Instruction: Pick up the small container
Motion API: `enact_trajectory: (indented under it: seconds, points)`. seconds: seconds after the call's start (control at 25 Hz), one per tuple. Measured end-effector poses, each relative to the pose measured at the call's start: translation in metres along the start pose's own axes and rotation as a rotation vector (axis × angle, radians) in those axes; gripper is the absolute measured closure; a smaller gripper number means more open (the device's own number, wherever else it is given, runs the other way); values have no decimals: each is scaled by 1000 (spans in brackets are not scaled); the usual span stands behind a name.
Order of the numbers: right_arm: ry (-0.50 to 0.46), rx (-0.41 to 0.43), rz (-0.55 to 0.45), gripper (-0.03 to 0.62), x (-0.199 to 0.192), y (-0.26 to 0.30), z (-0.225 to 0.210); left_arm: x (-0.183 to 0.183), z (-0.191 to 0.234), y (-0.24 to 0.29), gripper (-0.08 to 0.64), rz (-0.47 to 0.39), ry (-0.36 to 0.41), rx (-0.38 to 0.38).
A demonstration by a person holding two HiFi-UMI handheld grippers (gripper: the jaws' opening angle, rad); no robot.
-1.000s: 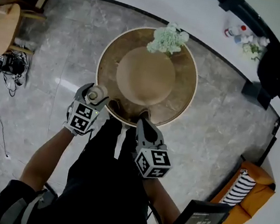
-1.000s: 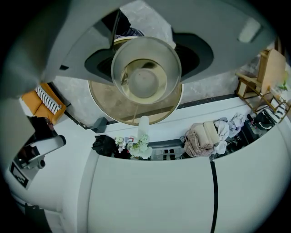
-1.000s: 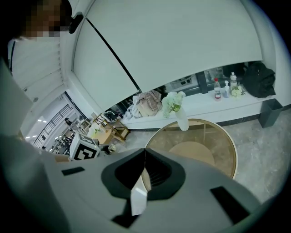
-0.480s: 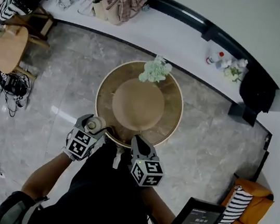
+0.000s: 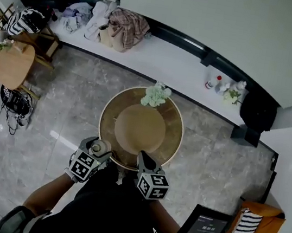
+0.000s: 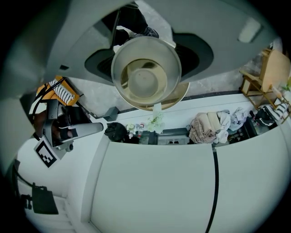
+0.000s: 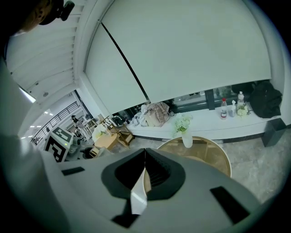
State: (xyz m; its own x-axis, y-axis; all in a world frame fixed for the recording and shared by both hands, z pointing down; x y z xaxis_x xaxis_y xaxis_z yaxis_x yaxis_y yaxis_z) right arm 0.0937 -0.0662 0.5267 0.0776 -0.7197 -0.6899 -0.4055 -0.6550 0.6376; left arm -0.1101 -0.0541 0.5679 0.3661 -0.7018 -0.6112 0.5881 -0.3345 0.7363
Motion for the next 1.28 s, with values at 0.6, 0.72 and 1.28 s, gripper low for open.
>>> enact_trajectory:
  seconds: [0.6, 0.72, 1.28]
  points:
    - [-32, 36, -89, 586, 25, -20, 19, 26, -44, -54, 222, -103, 29, -27]
    - [-33, 33, -96, 586, 25, -23, 18, 33, -52, -59, 222, -133, 46, -35]
    - [-43, 22, -100, 586, 42, -22, 13, 64, -55, -50, 222, -174, 89, -55]
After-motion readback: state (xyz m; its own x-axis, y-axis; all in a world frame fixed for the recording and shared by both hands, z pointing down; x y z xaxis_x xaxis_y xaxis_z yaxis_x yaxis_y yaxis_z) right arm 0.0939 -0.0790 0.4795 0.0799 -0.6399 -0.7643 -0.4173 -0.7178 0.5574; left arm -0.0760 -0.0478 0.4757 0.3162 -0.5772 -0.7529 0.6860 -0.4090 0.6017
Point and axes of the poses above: the fingertips, and each gripper's own axes: y forward along the fingers, z to its left, x out of its top, the point moved 5 cm from there along -y, backward along the fingers, and after that the axes turned 10 degrees about -x, right-handed, at the moved point
